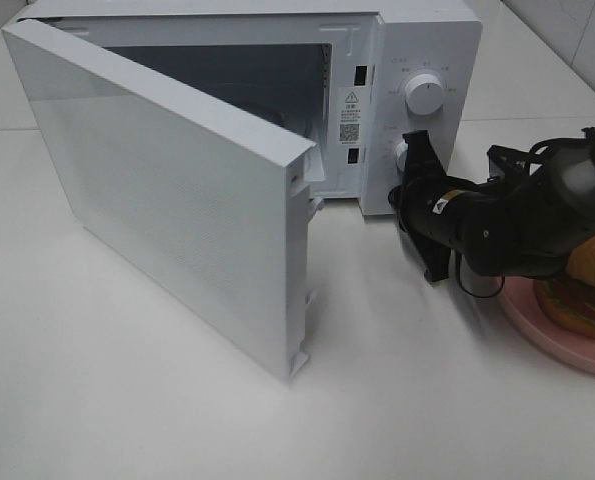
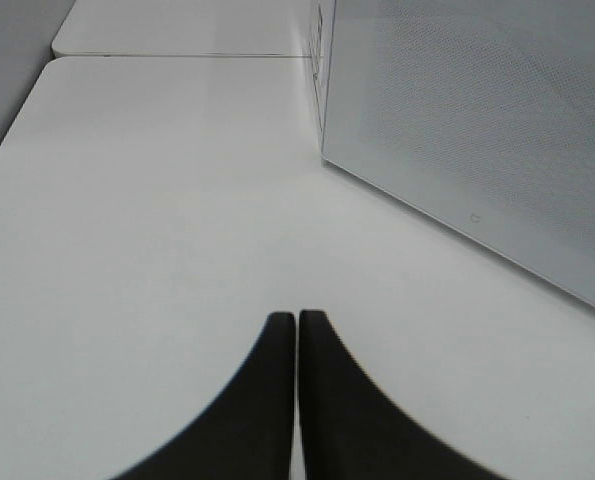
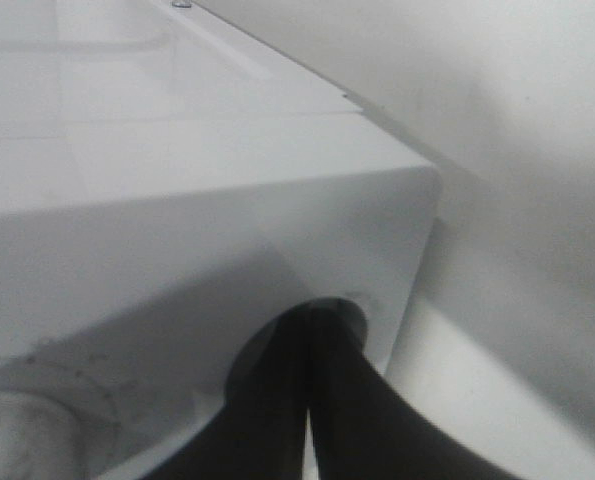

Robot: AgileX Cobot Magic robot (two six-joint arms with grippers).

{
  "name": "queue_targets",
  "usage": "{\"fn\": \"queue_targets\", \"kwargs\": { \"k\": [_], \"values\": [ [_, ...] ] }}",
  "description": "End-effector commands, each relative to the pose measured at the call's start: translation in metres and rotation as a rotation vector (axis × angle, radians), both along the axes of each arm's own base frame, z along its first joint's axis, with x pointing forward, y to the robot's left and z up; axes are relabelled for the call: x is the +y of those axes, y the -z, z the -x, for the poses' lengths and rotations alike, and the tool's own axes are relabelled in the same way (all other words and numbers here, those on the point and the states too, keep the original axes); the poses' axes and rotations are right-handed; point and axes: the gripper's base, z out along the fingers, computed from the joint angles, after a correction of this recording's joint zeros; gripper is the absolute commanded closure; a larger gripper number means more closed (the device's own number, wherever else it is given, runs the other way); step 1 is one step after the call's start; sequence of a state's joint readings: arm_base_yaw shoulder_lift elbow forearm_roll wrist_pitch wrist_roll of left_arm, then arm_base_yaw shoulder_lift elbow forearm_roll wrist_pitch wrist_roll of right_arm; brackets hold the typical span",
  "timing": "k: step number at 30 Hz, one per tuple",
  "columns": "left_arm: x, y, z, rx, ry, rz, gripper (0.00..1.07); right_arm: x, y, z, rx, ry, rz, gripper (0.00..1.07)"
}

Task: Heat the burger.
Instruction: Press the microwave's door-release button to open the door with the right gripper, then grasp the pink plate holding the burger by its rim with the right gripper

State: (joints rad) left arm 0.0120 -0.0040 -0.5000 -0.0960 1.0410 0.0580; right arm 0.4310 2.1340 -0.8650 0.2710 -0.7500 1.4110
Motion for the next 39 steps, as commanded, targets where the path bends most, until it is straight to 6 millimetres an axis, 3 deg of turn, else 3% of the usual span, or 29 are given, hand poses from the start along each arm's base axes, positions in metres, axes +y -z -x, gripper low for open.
{"fn": "queue_targets", "kwargs": {
  "k": [1, 9, 15, 21, 29, 32, 39],
  "values": [
    [0.000, 0.000, 0.003, -0.030, -0.003, 0.002, 1.06, 0.009, -0.031, -0.014, -0.199, -0.090, 0.006, 1.03],
    [0.000, 0.000, 0.003, -0.030, -0.003, 0.002, 1.06, 0.007, -0.040, 0.023, -0.138, -0.315, 0.130, 0.99],
    [0.000, 0.000, 0.003, -0.030, -0.003, 0.002, 1.06, 0.000, -0.038, 0.046, -0.114, -0.386, 0.188, 0.97],
    [0.000, 0.000, 0.003, -0.030, -0.003, 0.002, 1.06, -0.003, -0.036, 0.055, -0.155, -0.447, 0.279, 0.96],
    [0.000, 0.000, 0.003, -0.030, -0.003, 0.002, 1.06, 0.007, -0.053, 0.054, -0.521, -0.661, 0.562, 0.94],
    [0.000, 0.000, 0.003, -0.030, -0.003, 0.002, 1.06, 0.011, -0.056, 0.056, -0.686, -0.803, 0.809, 0.94],
    [0.000, 0.000, 0.003, -0.030, -0.003, 0.002, 1.06, 0.011, -0.052, 0.058, -0.718, -0.907, 0.992, 0.93]
  ]
}}
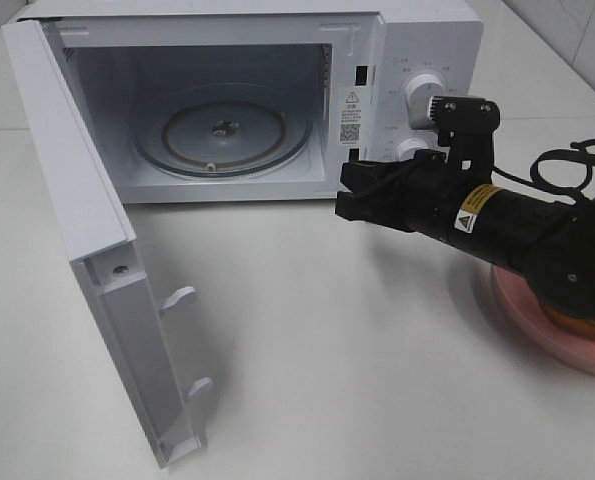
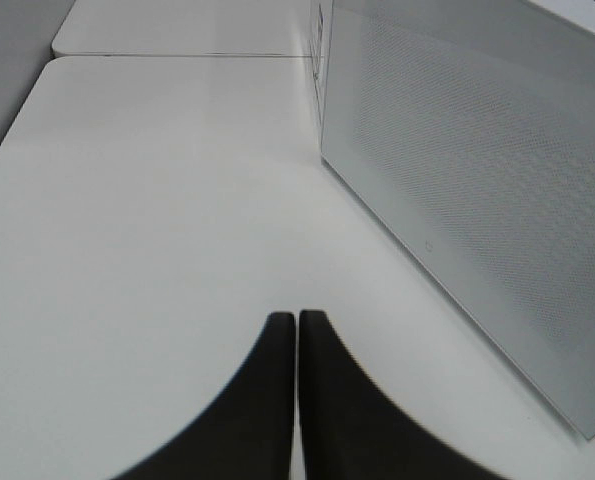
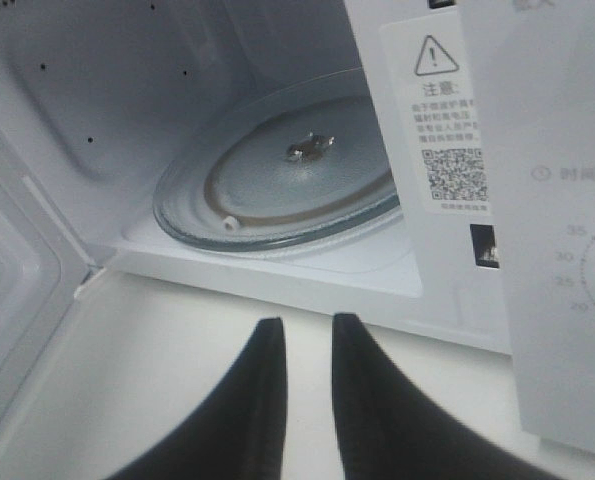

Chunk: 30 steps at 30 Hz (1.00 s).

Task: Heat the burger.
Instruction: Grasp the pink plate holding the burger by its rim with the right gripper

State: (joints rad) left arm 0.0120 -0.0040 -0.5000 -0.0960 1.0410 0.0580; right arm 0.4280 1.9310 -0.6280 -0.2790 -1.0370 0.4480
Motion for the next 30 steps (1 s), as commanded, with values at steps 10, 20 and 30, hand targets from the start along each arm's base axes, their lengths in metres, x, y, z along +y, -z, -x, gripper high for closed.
{"fn": "queue_targets", "kwargs": {
  "k": [10, 20, 30],
  "values": [
    [0.000, 0.000, 0.003, -0.030, -0.003, 0.002, 1.06, -0.004, 0.002, 0.003, 0.003, -0.054, 0.219, 0.92],
    [0.000, 0.000, 0.003, -0.030, -0.003, 0.002, 1.06, -0.016, -0.027, 0.008, 0.143, -0.087, 0.519, 0.91],
    [0.000, 0.000, 0.003, -0.030, -0.003, 0.002, 1.06, -0.036, -0.060, 0.012, 0.329, 0.031, 0.688, 0.91]
  ]
}}
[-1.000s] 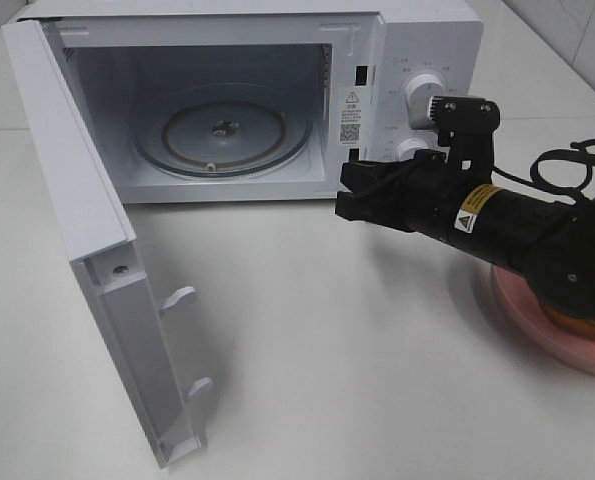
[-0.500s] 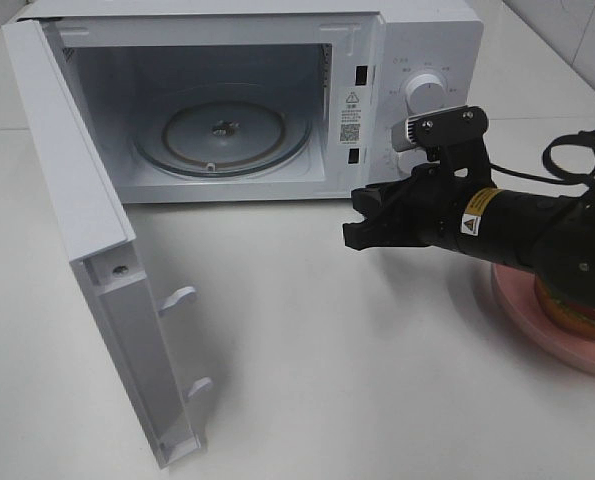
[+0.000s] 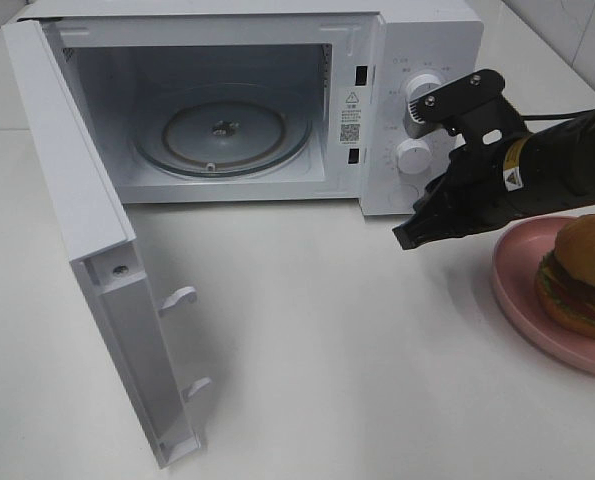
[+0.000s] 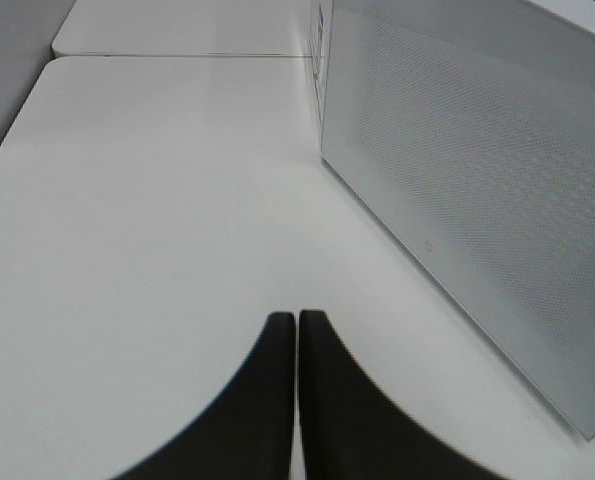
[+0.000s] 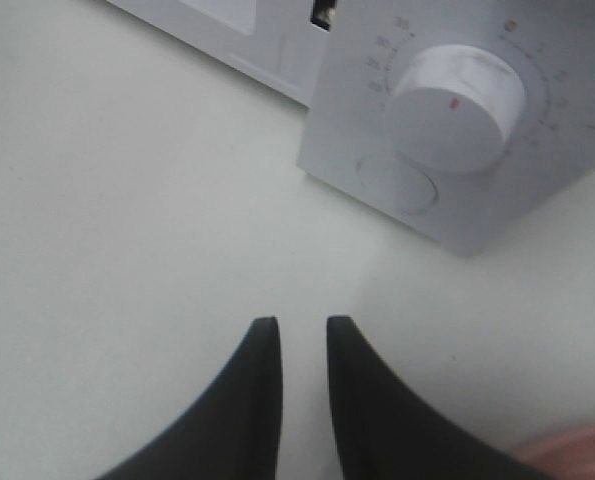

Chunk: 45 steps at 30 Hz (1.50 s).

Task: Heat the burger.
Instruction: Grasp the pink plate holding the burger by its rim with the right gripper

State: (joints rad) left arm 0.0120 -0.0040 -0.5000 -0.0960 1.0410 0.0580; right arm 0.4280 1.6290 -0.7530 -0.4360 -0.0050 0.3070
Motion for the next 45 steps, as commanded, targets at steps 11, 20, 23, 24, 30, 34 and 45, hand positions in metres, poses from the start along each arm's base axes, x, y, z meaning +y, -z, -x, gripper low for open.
{"fn": "queue_targets", "kwargs": {
  "k": [11, 20, 23, 24, 30, 34, 45],
  "values": [
    [0.000, 0.000, 0.003, -0.030, -0.003, 0.002, 1.06, 0.011, -0.049, 0.006, 0.376, 0.063, -0.044, 0.86],
    [0.000, 0.000, 0.003, -0.030, -0.003, 0.002, 1.06, 0.019, -0.064, 0.005, 0.422, 0.041, -0.097, 0.54],
    [0.000, 0.000, 0.003, -0.030, -0.003, 0.002, 1.06, 0.018, -0.063, 0.007, 0.443, 0.041, -0.090, 0.39],
    [0.000, 0.000, 0.003, -0.030, -0.003, 0.002, 1.06, 0.018, -0.063, 0.007, 0.443, 0.041, -0.090, 0.39],
    [0.000, 0.000, 0.003, -0.030, -0.003, 0.002, 1.06, 0.013, -0.061, 0.010, 0.482, 0.042, -0.028, 0.25],
    [0.000, 0.000, 0.003, -0.030, -0.003, 0.002, 1.06, 0.005, -0.059, 0.009, 0.473, 0.109, 0.045, 0.29],
    [0.000, 0.000, 0.003, -0.027, -0.003, 0.002, 1.06, -0.001, -0.023, -0.006, 0.523, 0.207, 0.183, 0.31]
  ]
}}
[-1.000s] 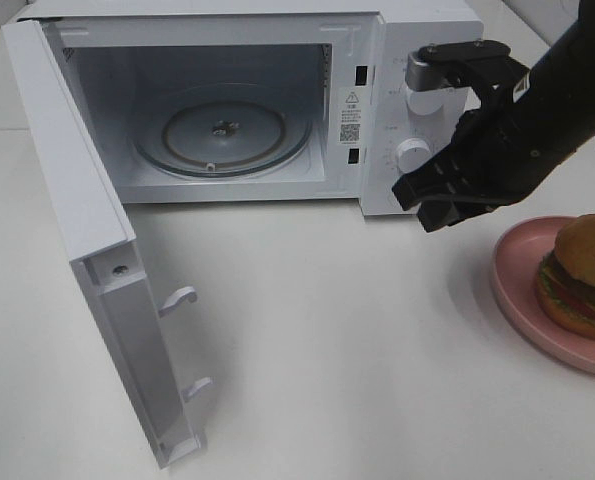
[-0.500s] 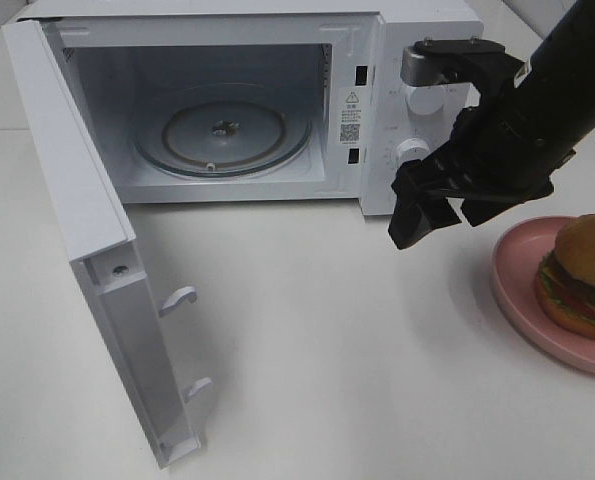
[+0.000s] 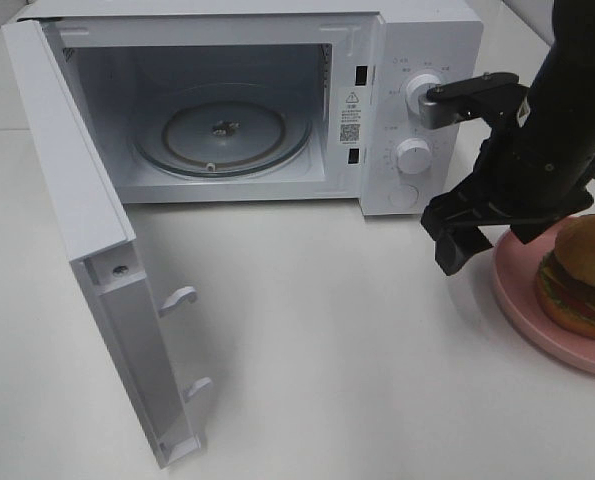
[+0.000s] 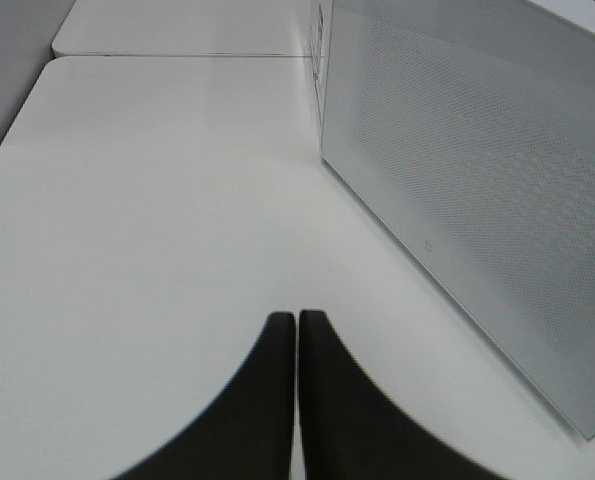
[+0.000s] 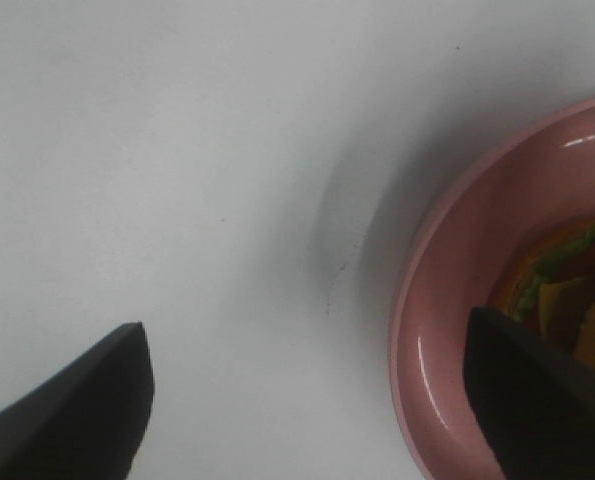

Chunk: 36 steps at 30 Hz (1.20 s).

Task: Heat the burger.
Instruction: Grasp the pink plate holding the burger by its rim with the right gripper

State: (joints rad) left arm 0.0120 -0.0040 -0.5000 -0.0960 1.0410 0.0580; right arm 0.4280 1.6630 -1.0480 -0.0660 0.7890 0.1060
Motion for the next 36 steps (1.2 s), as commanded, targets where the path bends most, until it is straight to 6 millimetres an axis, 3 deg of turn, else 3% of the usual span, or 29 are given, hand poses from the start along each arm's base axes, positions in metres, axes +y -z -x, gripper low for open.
{"fn": "queue_targets", "kwargs": {
  "k": [1, 17, 36],
  "values": [
    [0.000, 0.000, 0.003, -0.027, -0.003, 0.002, 1.06, 0.000, 0.010, -0.005, 0.012, 0.019, 0.030, 0.31],
    [0.000, 0.000, 0.003, -0.027, -0.003, 0.002, 1.06, 0.001, 0.077, -0.025, 0.066, 0.043, 0.138, 0.31],
    [0.000, 0.000, 0.003, -0.027, -0.003, 0.002, 1.06, 0.002, 0.099, -0.030, 0.070, 0.045, 0.147, 0.32]
  ]
}}
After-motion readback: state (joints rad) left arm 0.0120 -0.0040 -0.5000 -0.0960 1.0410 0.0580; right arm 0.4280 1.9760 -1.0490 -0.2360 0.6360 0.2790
